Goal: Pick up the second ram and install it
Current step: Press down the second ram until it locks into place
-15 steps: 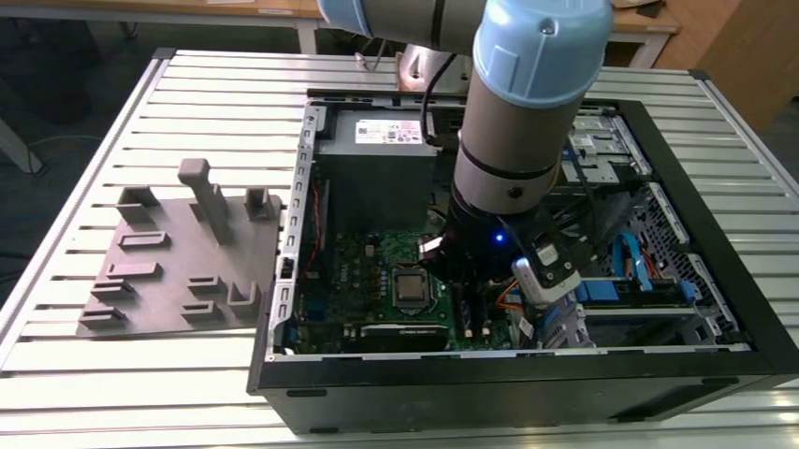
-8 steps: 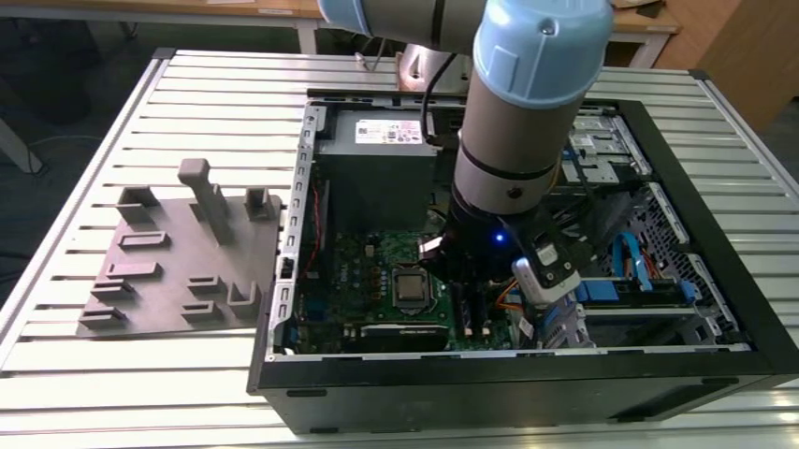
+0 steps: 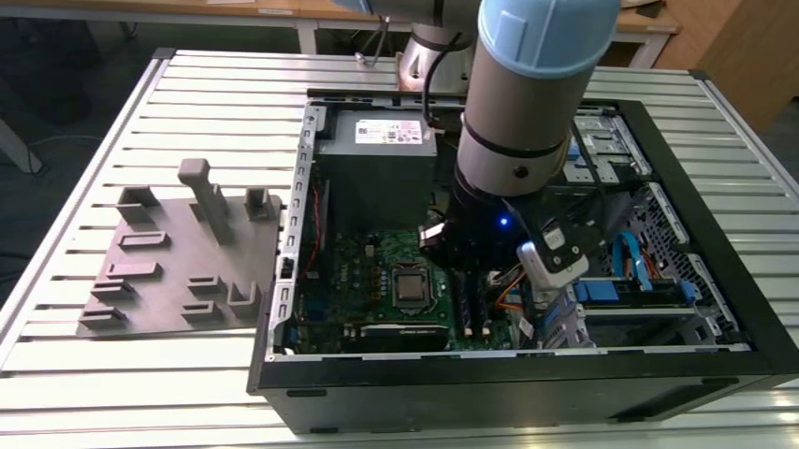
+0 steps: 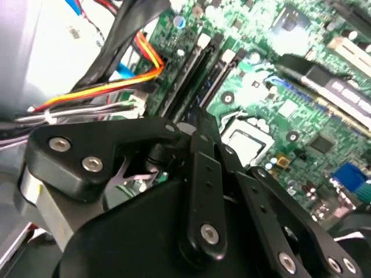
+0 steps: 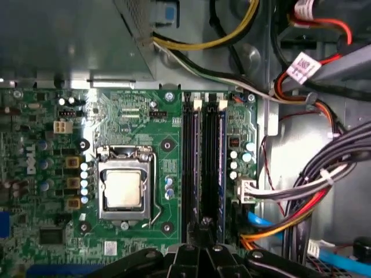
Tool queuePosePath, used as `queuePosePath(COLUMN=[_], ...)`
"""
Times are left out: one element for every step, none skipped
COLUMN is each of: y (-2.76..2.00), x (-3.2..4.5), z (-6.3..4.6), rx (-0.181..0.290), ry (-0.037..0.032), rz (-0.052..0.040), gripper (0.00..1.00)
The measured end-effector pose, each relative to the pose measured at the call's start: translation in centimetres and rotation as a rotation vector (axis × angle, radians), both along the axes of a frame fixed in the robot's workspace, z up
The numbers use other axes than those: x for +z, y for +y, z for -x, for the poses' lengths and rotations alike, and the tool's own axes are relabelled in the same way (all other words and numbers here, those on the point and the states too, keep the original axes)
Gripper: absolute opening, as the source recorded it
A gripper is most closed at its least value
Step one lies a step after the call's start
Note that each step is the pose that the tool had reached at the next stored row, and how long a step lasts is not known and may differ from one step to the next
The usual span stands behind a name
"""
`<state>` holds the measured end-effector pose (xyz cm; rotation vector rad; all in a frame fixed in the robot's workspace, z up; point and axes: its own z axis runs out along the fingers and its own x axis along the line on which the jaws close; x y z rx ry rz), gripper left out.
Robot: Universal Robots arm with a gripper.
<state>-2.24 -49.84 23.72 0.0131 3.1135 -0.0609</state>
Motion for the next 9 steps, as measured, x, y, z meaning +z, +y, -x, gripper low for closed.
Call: queuePosePath(y=[0.35, 0.73, 1.11, 1.45, 1.73, 1.92, 1.97, 1.97, 1.97], x=[0.01, 0.0, 0.0, 0.0, 0.0, 0.0, 0.01, 0.02, 0.06], z=[0.0, 0.0, 0.0, 0.0, 0.0, 0.0, 0.0, 0.0, 0.0], rx=[0.0, 0.0, 0.0, 0.0, 0.0, 0.0, 0.0, 0.001, 0.001], ry=[0.0, 0.0, 0.0, 0.0, 0.0001, -0.0001, -0.0001, 0.0, 0.0], rz=[0.0002, 0.0001, 0.0001, 0.0001, 0.0001, -0.0001, -0.0003, -0.0006, -0.0006], gripper=[0.11, 0.11, 0.11, 0.11, 0.11, 0.11, 0.11, 0.11, 0.11])
